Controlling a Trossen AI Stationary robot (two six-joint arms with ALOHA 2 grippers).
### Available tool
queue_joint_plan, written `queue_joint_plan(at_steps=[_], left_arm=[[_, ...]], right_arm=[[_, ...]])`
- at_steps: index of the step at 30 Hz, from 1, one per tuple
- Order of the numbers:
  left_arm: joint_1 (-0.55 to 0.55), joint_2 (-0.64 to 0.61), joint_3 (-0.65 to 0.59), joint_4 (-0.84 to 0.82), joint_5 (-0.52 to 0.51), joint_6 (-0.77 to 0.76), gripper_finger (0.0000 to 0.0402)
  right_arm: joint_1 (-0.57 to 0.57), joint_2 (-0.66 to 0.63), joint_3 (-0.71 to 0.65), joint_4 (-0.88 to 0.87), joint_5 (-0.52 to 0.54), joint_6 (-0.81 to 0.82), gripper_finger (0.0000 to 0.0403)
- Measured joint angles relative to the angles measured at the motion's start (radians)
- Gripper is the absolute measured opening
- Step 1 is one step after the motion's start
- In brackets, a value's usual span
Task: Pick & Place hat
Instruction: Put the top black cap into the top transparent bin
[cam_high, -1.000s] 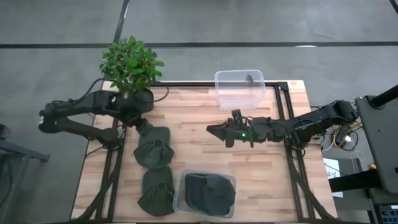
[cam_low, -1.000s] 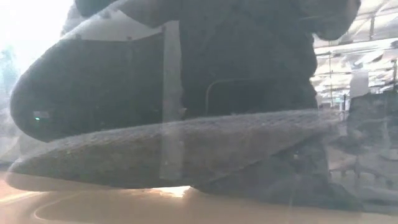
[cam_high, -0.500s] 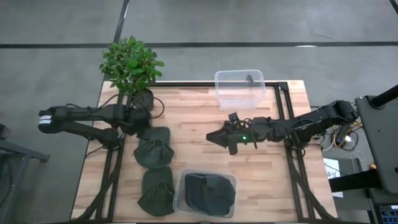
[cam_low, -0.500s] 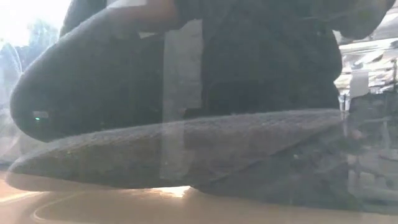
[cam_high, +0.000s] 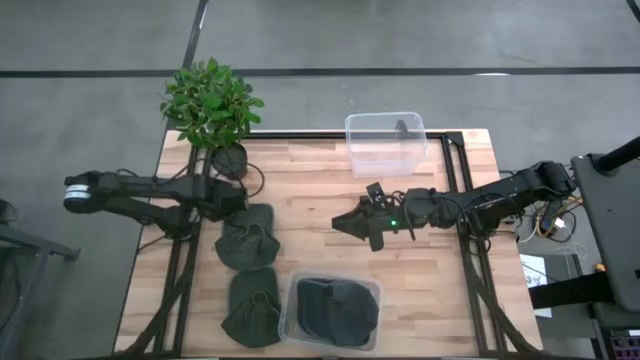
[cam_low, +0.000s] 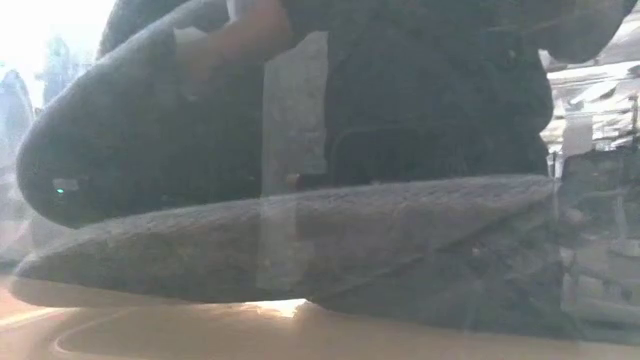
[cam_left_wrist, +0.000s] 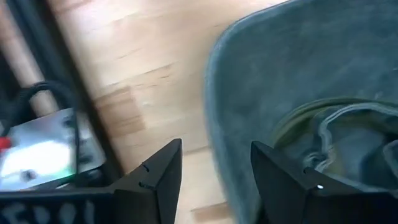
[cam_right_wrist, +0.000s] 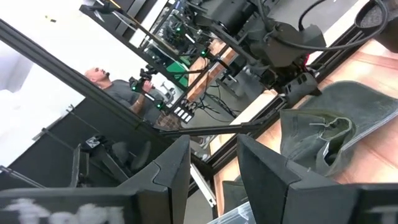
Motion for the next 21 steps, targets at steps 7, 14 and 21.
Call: queue_joint_plan(at_steps=[7,14,21], left_arm=[[0.005,0.011,-0.053,0.080,0.004,-0.005,0.0183],[0.005,0.018,-0.100,0.190,0.056,0.081,0.0166],[0.006,0.017,-0.084,0.205,0.017,0.137,0.0026]], right_arm=[[0.000,0.000,0.000,0.000,0.001,-0.019,0.0127],[-0.001,0.000,0.000,0.000,0.029,-0.026,0.0127],[-0.010,0.000,0.000,0.000,0.043,-0.023,0.0127]])
